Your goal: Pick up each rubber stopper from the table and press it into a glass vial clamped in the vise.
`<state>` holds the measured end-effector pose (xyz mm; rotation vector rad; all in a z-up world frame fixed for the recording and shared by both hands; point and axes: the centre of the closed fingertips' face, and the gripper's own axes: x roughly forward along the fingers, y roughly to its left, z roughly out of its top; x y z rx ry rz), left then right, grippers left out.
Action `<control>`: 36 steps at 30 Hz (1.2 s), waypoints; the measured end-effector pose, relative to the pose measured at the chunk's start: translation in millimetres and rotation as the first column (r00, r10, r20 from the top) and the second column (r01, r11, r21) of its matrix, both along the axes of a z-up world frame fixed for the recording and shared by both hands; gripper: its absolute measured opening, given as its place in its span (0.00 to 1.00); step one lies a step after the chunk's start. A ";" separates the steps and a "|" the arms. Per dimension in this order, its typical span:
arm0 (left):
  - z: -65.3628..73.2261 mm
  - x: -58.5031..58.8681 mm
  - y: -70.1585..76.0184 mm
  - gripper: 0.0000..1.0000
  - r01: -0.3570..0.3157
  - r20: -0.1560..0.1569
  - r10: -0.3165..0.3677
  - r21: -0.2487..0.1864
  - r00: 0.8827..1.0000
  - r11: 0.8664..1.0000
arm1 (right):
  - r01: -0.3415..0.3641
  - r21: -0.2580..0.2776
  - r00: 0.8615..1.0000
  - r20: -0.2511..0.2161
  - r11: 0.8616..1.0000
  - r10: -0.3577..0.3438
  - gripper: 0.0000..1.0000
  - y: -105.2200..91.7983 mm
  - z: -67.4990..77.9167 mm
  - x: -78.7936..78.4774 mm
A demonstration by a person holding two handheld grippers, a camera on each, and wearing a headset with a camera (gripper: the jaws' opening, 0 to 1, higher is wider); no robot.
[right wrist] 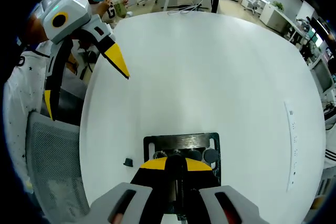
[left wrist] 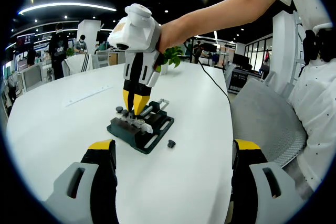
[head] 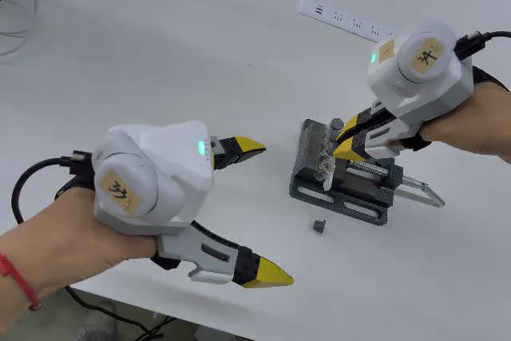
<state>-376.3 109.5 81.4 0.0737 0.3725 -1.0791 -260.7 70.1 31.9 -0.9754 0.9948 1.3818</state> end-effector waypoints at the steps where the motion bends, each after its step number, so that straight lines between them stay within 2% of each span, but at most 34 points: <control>1: 0.1 0.1 0.1 0.91 -0.001 -0.001 0.001 0.000 1.000 1.000 | -0.001 -0.004 1.000 0.000 1.000 0.001 0.05 -0.2 -1.2 0.3; 21: 2.7 -2.0 -0.5 0.89 -0.004 0.000 0.004 -0.008 1.000 1.000 | -0.062 -0.083 0.998 0.023 0.995 0.065 0.05 -0.2 -3.2 -0.6; 36: 0.3 -0.1 1.5 0.88 -0.011 -0.003 0.011 -0.021 1.000 1.000 | -0.057 -0.169 0.998 0.021 0.984 0.061 0.05 1.5 -5.3 -0.1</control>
